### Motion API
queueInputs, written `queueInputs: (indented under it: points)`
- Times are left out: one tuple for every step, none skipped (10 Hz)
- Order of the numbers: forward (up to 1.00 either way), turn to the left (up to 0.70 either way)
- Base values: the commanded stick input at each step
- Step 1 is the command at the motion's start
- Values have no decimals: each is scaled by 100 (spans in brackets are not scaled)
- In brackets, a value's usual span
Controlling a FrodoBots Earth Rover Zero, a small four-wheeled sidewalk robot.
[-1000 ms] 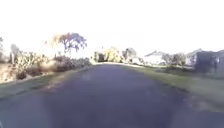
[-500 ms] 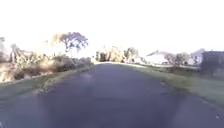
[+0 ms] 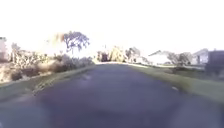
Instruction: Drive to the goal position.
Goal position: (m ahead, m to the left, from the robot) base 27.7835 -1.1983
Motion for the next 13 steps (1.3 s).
queueInputs:
  points:
    - [100,0]
    - [100,0]
    - [100,0]
    - [100,0]
    - [100,0]
    - [100,0]
    - [100,0]
    - [100,0]
    - [100,0]
    - [100,0]
    - [100,0]
    - [100,0]
    - [100,0]
